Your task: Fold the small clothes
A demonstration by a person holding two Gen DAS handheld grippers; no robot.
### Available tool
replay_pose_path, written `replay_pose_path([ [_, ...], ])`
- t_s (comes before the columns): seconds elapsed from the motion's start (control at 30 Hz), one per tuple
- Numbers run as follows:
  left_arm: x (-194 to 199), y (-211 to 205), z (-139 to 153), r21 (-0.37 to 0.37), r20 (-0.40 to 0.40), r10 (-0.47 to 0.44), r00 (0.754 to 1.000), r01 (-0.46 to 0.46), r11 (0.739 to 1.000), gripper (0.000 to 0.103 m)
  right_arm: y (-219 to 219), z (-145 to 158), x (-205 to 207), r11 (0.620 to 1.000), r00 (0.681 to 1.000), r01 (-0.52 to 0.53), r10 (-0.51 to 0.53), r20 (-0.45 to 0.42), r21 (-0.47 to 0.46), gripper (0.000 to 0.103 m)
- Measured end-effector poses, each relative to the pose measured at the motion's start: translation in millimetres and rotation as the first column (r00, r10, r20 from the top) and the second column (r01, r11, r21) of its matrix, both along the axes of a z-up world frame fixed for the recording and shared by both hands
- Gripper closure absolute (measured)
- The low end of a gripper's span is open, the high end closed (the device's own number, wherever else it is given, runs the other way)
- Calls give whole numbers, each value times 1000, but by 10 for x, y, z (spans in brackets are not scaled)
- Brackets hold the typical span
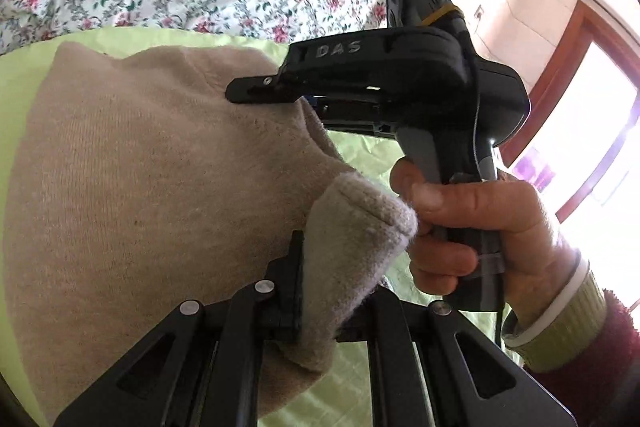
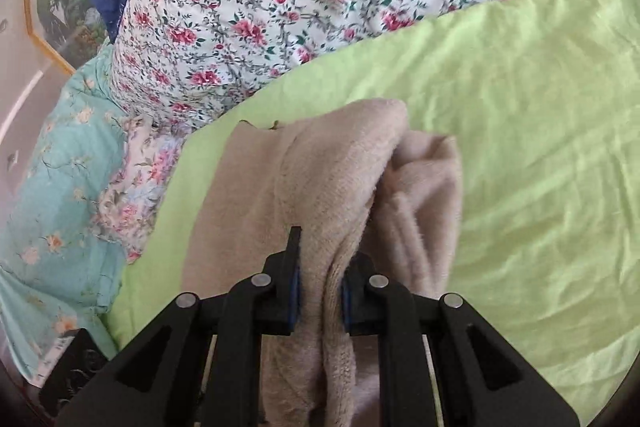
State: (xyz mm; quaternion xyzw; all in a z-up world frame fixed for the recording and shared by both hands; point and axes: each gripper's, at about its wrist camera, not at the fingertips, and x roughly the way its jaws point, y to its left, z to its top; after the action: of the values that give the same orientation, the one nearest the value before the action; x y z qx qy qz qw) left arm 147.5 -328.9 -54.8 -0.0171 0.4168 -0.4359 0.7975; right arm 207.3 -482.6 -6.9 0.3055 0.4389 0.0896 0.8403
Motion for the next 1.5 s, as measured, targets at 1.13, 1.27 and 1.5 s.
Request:
replay_pose_path([
  [1.13,998,1125,-154,8,-294,179,939,-185,983,19,-64,-302,-485,998,993,63,-62,-105,2,24],
  [1.27,1179,1014,-335,-8,-341,151,928,-164,986,13,-26,-348,-383,999,994,32,-32,-106,-5,24],
  [1.5,1219,868,-381,-17,-295,127,947,-138,990,44,60,-480,-213,998,991,16,-8,-134,62,56],
])
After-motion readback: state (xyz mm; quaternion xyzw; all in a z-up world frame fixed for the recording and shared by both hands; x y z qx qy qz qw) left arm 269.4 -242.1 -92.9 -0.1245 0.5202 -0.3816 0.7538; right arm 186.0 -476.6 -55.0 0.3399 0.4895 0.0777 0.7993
